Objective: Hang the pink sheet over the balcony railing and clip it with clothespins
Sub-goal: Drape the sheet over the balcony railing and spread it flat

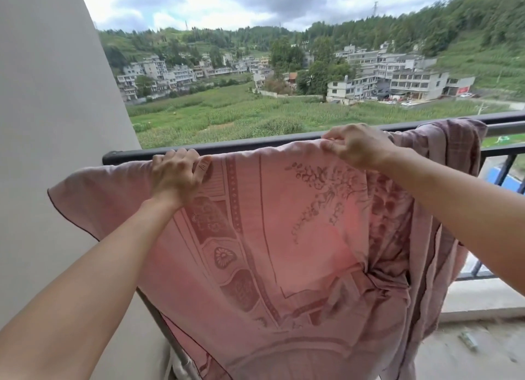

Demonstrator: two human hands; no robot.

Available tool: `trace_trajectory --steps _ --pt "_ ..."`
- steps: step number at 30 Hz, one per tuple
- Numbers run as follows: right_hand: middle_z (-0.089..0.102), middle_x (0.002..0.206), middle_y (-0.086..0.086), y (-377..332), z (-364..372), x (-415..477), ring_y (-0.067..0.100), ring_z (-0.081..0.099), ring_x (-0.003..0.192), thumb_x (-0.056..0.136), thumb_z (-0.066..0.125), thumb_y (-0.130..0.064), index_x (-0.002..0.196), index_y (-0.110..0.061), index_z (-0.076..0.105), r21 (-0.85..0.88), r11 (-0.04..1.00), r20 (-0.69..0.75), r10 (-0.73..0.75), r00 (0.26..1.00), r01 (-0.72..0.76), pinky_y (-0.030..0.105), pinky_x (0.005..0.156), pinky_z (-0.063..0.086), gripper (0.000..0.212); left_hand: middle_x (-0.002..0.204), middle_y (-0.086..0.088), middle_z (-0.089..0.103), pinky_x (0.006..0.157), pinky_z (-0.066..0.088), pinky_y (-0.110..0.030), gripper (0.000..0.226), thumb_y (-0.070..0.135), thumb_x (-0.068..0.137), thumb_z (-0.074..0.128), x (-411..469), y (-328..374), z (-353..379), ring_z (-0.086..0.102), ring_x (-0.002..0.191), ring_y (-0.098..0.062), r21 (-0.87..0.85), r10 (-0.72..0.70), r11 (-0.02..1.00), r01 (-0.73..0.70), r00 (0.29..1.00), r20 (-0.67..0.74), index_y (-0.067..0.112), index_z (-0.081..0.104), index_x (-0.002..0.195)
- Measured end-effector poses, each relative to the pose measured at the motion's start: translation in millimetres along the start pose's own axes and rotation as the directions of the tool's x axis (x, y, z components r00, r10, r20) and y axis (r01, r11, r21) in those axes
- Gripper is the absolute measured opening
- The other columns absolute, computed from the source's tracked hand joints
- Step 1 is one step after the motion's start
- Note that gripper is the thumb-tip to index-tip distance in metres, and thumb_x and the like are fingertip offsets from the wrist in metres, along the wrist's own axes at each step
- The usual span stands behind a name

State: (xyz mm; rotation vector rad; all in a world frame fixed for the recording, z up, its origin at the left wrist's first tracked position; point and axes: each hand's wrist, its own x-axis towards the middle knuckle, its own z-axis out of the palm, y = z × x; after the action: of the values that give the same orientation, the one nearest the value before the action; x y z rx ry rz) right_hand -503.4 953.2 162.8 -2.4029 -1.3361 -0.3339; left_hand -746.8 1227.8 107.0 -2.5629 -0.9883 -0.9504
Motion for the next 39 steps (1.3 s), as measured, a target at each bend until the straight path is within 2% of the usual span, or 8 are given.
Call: trace_trajectory --steps 3,9,13,17,22,28,33,39 --pt "0.073 0.097 0.004 21 -3 -7 0.024 0.064 0.084 0.096 0.042 -0.056 0.104 -0.025 0.071 0.039 0.997 0.033 0.071 0.997 -0.072 0.039 0.079 0.054 0.043 0.101 -0.01 0.067 0.09 0.034 -0.045 0.066 0.057 0.096 0.013 5 4 -2 0.057 0.096 -0.031 -0.006 -0.053 0.999 0.053 0.999 0.005 0.017 0.065 0.09" --pt "0.065 0.127 0.013 101 -26 -27 0.034 0.061 0.111 0.097 0.049 -0.043 0.126 -0.018 0.062 0.032 0.934 -0.358 0.342 0.869 -0.355 0.039 0.088 0.049 0.04 0.105 -0.012 0.063 0.092 0.034 -0.042 0.031 0.031 0.1 0.039 4 122 -14 0.054 0.095 -0.029 -0.273 0.149 0.945 -0.18 0.98 -0.132 0.01 0.063 0.101" --pt "0.053 0.13 0.02 146 -36 -34 0.04 0.052 0.117 0.082 0.053 -0.072 0.129 -0.018 0.053 -0.047 0.817 -0.261 0.545 0.797 -0.574 0.047 0.094 0.045 0.071 0.118 -0.009 0.06 0.095 0.034 -0.04 0.034 0.038 0.1 0.038 15 226 -16 0.054 0.106 -0.027 -0.402 0.239 0.882 -0.245 0.969 -0.066 0.013 0.057 0.116" --pt "0.064 0.116 0.016 159 -39 -28 0.028 0.058 0.096 0.08 0.063 -0.065 0.109 -0.015 0.066 0.017 0.88 -0.235 0.465 0.853 -0.475 0.031 0.074 0.044 0.057 0.121 -0.009 0.06 0.095 0.033 -0.045 0.049 0.05 0.1 0.025 21 283 2 0.056 0.108 -0.028 -0.355 0.149 0.928 -0.111 0.986 0.08 0.016 0.049 0.126" --pt "0.074 0.096 0.011 174 -45 -41 0.02 0.063 0.082 0.084 0.076 -0.026 0.095 -0.007 0.075 0.198 0.941 -0.28 0.322 0.904 -0.273 0.029 0.075 0.052 0.023 0.119 -0.012 0.063 0.091 0.036 -0.043 0.059 0.054 0.099 0.018 -3 269 15 0.058 0.103 -0.029 -0.219 0.077 0.973 -0.075 0.997 -0.001 0.013 0.053 0.122" --pt "0.071 0.112 0.016 264 -99 -44 0.033 0.064 0.107 0.087 0.068 -0.029 0.1 -0.01 0.074 0.271 0.783 -0.423 0.619 0.662 -0.559 0.034 0.088 0.048 0.024 0.117 -0.015 0.063 0.091 0.038 -0.046 0.056 0.051 0.101 0.019 19 226 4 0.057 0.103 -0.033 -0.12 0.059 0.991 -0.057 0.998 0.01 0.012 0.058 0.116" --pt "0.067 0.11 0.015 265 -99 -45 0.034 0.062 0.103 0.087 0.061 -0.031 0.104 -0.016 0.069 -0.011 0.774 -0.266 0.608 0.748 -0.633 0.039 0.087 0.048 0.024 0.121 -0.016 0.061 0.094 0.037 -0.048 0.055 0.05 0.101 0.021 29 213 -7 0.055 0.108 -0.036 -0.099 0.022 0.995 -0.017 0.999 0.045 0.014 0.058 0.118" --pt "0.063 0.129 0.003 184 -76 -21 0.026 0.058 0.115 0.09 0.061 -0.05 0.122 -0.03 0.065 0.013 0.987 -0.165 0.162 0.973 -0.162 0.041 0.094 0.046 0.038 0.122 -0.017 0.058 0.097 0.034 -0.048 0.054 0.047 0.102 0.025 31 201 -25 0.05 0.113 -0.038 -0.066 0.02 0.998 -0.015 0.997 0.072 0.013 0.06 0.122"
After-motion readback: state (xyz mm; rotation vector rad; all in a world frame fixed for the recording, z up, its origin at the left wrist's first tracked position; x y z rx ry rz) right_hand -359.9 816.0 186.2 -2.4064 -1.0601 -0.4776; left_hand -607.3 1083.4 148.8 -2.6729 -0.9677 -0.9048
